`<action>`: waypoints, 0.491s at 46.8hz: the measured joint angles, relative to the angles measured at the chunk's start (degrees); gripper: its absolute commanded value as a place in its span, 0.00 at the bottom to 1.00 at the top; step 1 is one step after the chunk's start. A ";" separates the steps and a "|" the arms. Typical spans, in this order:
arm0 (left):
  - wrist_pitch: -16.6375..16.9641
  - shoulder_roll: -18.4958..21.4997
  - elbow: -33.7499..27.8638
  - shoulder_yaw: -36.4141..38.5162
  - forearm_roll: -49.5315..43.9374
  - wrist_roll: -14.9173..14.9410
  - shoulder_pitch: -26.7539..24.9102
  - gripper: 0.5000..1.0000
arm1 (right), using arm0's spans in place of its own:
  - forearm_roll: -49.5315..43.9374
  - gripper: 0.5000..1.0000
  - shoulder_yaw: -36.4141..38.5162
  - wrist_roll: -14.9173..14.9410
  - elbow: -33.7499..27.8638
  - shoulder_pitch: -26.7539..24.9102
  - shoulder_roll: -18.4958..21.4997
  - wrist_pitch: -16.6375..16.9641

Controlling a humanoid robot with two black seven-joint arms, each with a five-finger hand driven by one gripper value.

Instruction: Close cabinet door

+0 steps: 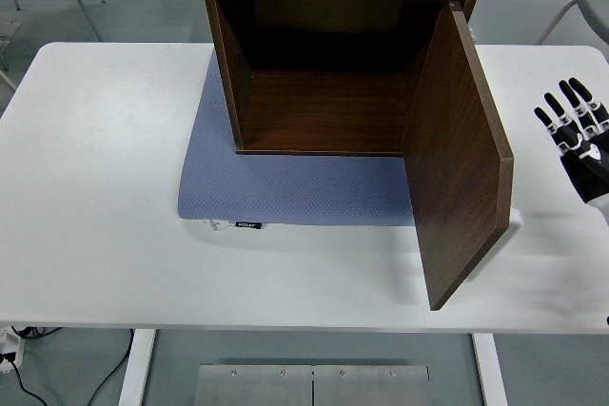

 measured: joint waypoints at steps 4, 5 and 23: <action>0.00 0.00 0.00 0.00 0.00 0.00 0.00 1.00 | 0.04 1.00 0.01 0.00 0.00 0.00 0.00 0.00; 0.00 0.00 0.00 0.00 0.00 0.00 0.00 1.00 | 0.04 1.00 0.02 0.00 0.00 0.00 0.00 0.00; -0.11 0.00 0.01 0.00 -0.14 0.00 0.02 1.00 | 0.06 1.00 0.19 0.00 0.00 -0.04 -0.35 0.00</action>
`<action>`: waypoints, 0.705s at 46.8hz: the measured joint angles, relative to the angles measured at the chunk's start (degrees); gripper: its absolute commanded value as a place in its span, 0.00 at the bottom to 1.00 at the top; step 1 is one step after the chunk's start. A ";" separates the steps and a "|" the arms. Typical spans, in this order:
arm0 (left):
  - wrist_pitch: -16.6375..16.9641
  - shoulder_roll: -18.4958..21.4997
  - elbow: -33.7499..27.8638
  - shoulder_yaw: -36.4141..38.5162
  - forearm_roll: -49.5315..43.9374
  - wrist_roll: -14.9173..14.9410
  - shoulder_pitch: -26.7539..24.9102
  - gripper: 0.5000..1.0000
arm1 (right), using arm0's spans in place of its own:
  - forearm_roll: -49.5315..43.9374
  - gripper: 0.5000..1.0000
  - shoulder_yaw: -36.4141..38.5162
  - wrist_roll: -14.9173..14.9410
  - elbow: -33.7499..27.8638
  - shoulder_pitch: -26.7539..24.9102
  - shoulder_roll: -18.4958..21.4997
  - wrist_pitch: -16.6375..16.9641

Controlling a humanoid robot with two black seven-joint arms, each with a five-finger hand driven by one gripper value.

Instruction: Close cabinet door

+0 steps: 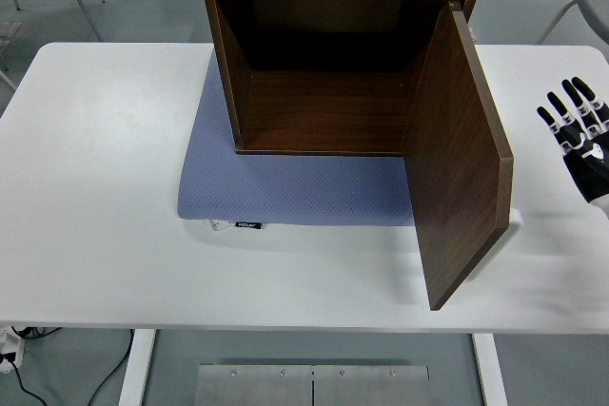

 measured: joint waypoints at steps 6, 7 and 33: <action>0.11 0.00 0.06 -0.07 -0.06 0.01 0.58 1.00 | 0.02 1.00 0.09 0.00 0.00 0.00 0.00 0.00; 0.12 0.00 0.07 -0.08 -0.07 0.01 0.62 1.00 | 0.02 1.00 0.10 0.00 0.00 0.00 0.00 0.00; 0.10 0.00 0.08 -0.09 -0.01 0.01 0.65 1.00 | 0.03 1.00 0.41 0.00 0.08 0.09 -1.29 0.00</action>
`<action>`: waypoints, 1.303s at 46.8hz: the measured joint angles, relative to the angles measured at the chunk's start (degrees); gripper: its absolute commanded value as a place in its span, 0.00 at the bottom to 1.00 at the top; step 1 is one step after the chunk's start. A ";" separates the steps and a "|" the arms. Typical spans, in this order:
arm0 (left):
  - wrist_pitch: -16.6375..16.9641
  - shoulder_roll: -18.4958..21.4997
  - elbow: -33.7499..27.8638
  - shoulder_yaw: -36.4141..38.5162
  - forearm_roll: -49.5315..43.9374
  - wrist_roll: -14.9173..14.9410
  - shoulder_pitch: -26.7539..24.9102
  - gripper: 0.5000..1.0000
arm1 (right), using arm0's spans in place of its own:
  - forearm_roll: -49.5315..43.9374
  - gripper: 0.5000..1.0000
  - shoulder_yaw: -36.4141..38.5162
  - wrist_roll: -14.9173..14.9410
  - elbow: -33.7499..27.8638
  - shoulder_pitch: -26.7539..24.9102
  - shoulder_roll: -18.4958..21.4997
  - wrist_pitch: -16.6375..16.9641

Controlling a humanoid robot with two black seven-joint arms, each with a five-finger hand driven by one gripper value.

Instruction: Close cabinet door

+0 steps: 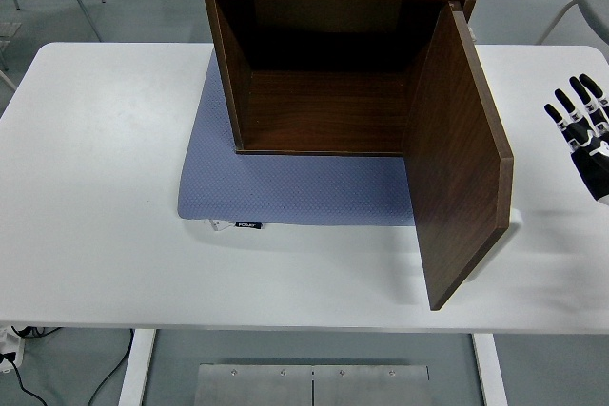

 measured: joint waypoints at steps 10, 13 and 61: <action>-0.02 0.00 0.00 0.00 0.00 0.00 0.03 1.00 | 0.00 1.00 0.31 0.00 0.02 0.00 -0.46 0.00; -0.02 0.00 0.00 0.00 0.00 0.00 0.03 1.00 | 0.00 1.00 0.31 0.00 0.09 0.00 -0.46 0.00; 0.01 0.00 -0.01 0.00 0.00 -0.02 0.03 1.00 | 0.71 1.00 0.34 0.53 8.87 -3.84 -5.61 0.00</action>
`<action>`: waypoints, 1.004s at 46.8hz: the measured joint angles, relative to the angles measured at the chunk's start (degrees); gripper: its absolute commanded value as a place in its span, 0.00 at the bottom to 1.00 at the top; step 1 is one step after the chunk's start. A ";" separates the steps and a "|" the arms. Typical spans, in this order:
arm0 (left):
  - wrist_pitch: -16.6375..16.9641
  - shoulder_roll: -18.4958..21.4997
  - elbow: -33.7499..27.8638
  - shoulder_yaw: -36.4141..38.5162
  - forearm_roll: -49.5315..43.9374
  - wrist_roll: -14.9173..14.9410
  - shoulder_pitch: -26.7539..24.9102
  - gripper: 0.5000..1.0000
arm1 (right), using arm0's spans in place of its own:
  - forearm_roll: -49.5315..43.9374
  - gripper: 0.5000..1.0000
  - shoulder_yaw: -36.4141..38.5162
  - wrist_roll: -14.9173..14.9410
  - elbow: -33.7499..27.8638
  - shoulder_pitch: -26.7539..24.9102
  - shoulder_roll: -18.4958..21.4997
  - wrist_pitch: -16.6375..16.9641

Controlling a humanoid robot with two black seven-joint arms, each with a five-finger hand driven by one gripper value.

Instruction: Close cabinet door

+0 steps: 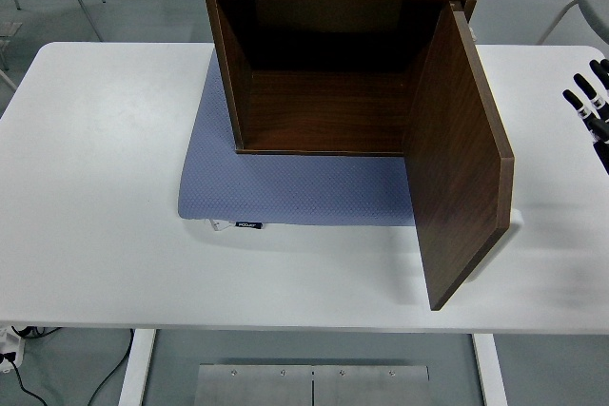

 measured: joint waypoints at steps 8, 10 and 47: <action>0.00 0.00 0.00 0.00 0.00 0.01 -0.02 1.00 | -0.12 1.00 -0.34 -0.11 1.59 -1.90 -0.40 0.00; 0.01 0.00 0.00 0.00 0.00 0.00 0.00 1.00 | -0.23 1.00 -0.57 -0.16 2.06 -2.56 -0.40 0.00; -0.01 0.00 0.01 0.00 -0.02 0.02 0.00 1.00 | -0.76 1.00 -0.63 -0.36 12.29 -13.73 -5.04 0.00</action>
